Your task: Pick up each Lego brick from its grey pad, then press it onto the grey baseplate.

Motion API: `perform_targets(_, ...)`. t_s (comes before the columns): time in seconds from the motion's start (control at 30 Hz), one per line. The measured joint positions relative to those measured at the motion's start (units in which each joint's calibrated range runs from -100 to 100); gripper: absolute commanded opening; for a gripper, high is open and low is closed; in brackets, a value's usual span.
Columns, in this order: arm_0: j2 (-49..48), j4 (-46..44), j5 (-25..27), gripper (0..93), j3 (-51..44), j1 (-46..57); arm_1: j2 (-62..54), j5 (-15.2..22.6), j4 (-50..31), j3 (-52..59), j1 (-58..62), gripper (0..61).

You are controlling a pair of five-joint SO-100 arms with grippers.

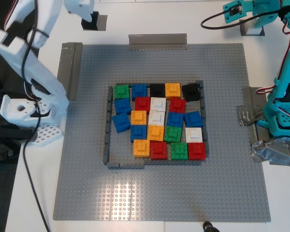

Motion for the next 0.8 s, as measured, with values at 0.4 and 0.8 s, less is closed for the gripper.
perform_targets(0.4,0.1,0.0,-1.8,0.2,0.9,0.3,-18.8,-1.5,4.5,13.9,13.2,0.3)
perform_targets(0.8,0.0,0.2,-0.8,0.0,1.3,0.3,-29.6,0.0,4.5,27.1,34.5,0.2)
